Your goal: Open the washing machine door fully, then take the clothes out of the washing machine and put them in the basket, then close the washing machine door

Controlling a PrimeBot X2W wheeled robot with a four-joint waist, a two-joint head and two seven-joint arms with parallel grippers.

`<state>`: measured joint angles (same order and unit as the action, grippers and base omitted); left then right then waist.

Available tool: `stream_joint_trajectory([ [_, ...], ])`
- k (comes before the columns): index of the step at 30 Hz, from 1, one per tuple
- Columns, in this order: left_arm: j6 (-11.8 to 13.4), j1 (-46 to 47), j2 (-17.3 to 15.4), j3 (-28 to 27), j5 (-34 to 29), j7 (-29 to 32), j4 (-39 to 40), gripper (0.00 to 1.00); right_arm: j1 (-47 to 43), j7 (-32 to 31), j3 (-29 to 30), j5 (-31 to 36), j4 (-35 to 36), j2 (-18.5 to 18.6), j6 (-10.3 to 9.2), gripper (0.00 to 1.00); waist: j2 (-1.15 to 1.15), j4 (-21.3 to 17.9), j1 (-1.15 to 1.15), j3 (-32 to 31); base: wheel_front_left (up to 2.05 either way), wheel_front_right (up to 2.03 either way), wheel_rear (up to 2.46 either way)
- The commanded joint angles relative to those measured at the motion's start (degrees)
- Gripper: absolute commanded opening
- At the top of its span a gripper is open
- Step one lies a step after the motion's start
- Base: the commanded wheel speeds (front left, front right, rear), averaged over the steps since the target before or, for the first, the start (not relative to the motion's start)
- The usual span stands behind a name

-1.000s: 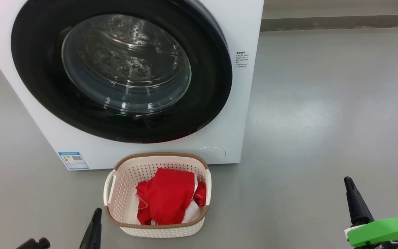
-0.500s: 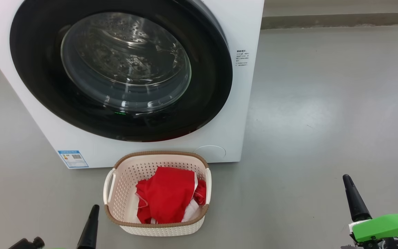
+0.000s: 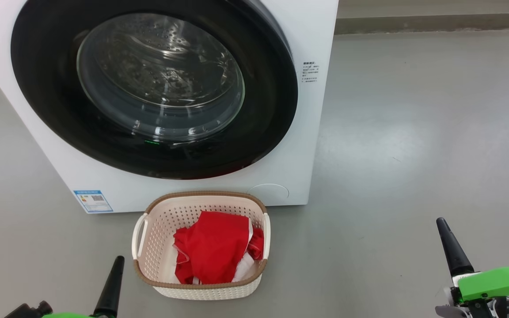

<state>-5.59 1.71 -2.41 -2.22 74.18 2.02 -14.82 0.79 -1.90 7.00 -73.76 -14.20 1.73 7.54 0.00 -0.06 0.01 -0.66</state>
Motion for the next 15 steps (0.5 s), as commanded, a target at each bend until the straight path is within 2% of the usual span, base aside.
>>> stream_joint_trajectory([
  [1, -0.92, 3.03, -0.39, -2.13, 2.39, 0.62, 1.13, 0.00, 3.28, -0.57, -0.45, -2.49, 1.23, 0.99, -0.01, 0.00, 0.00, 0.01, 0.00, 0.06, 0.00, 0.00, 0.00],
  [15, -1.49, 4.03, -0.43, -3.44, 11.36, 2.88, 0.78, 0.00, 4.66, -2.93, -0.41, -11.64, 0.49, 1.08, -0.04, 0.00, 0.00, 0.04, 0.00, 0.45, 0.00, 0.00, 0.00],
])
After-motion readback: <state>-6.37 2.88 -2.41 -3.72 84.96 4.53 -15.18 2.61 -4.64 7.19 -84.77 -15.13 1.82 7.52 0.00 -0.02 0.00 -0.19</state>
